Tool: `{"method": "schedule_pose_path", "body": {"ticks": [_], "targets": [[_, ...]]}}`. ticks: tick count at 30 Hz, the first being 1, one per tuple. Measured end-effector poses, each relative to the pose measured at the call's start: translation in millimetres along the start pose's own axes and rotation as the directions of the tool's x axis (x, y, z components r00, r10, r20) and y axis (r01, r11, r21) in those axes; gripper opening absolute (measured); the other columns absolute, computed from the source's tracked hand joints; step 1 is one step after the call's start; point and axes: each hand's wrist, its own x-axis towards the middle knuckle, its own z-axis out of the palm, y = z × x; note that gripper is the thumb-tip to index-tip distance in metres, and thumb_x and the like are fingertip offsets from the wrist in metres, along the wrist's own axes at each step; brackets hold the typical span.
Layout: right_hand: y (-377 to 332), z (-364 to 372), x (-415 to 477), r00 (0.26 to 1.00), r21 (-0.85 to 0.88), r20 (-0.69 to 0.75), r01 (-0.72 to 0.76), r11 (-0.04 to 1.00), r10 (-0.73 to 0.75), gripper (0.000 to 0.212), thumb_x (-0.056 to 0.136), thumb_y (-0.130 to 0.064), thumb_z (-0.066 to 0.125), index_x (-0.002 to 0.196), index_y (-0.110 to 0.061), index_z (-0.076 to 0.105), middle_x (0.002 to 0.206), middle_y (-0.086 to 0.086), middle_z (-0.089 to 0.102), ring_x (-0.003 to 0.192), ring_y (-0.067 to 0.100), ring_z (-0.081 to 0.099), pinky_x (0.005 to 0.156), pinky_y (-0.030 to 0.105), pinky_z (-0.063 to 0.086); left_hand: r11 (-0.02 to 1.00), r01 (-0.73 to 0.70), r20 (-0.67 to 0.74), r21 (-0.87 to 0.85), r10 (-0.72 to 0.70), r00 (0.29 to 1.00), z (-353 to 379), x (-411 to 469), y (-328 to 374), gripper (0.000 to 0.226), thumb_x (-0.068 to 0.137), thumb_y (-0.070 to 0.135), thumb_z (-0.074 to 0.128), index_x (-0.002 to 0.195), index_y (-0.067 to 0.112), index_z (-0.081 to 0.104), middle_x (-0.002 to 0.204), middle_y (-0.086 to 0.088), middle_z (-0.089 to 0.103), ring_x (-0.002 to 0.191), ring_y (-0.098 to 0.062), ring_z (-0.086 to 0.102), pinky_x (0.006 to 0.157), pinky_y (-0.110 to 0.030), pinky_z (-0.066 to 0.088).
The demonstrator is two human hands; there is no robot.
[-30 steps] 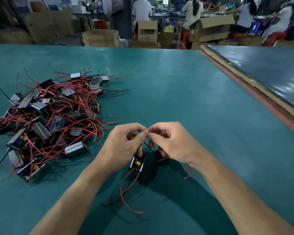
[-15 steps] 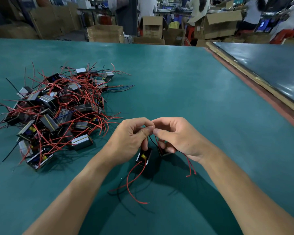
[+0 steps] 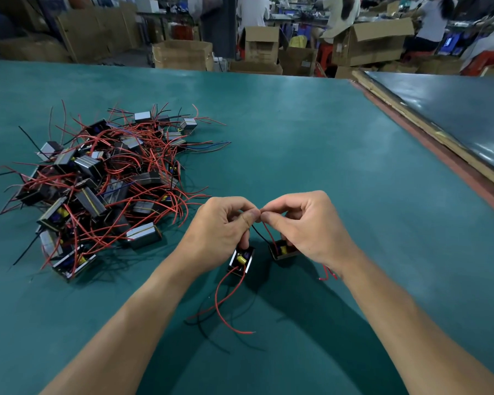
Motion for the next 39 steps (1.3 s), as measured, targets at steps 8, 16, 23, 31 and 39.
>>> {"method": "schedule_pose_path", "body": {"ticks": [8,16,23,31,39], "targets": [[-0.5,0.8,-1.3,0.999,-0.043,-0.031,0.033,0.999,-0.035,0.016,0.085,-0.017,0.076,0.069,-0.022,0.072,0.046,-0.019,0.054,0.038,0.005,0.040,0.043,0.009,0.029,0.992,0.069,-0.019,-0.104,-0.072,0.997,4.3,0.5,1.8,0.022,0.097,0.020,0.059,0.082,0.012,0.072,0.048,-0.002,0.060,0.050,-0.024,0.043,0.055,-0.036,0.036],[-1.6,-5.2,0.5,0.994,0.020,0.021,0.103,0.994,-0.104,0.014,0.083,-0.012,0.073,0.073,-0.022,0.073,0.059,-0.012,0.065,0.048,0.004,0.052,0.051,0.017,0.040,0.933,0.191,0.092,-0.306,-0.170,0.981,2.5,0.0,7.3,0.027,0.096,0.023,0.057,0.077,0.008,0.067,0.049,0.001,0.056,0.049,-0.011,0.045,0.051,-0.018,0.040],[-3.4,-3.7,-1.0,0.986,0.131,0.054,0.147,0.980,-0.155,0.013,0.079,-0.001,0.071,0.070,-0.011,0.073,0.092,-0.003,0.076,0.076,0.024,0.074,0.073,0.035,0.060,0.923,0.230,0.134,-0.308,-0.198,0.971,2.0,-1.0,9.0,0.040,0.099,0.025,0.052,0.062,0.019,0.066,0.049,0.000,0.049,0.051,-0.017,0.031,0.052,-0.028,0.024],[-1.9,-0.2,0.7,0.986,0.093,-0.005,0.164,0.982,-0.165,0.014,0.078,0.000,0.079,0.076,-0.013,0.077,0.083,0.001,0.076,0.073,0.023,0.073,0.070,0.044,0.059,0.916,0.257,0.146,-0.307,-0.222,0.964,4.3,-1.5,9.4,0.032,0.099,0.019,0.054,0.069,0.010,0.064,0.047,0.002,0.049,0.047,-0.011,0.034,0.047,-0.019,0.027],[-2.9,-1.3,1.1,0.994,0.111,0.008,0.107,0.988,-0.108,0.013,0.078,-0.004,0.081,0.078,-0.017,0.077,0.075,-0.002,0.076,0.070,0.019,0.073,0.068,0.031,0.059,0.906,0.247,0.139,-0.343,-0.212,0.967,4.7,-3.3,12.9,0.033,0.097,0.019,0.056,0.066,0.013,0.065,0.047,0.001,0.049,0.044,-0.009,0.034,0.045,-0.018,0.027]]}}
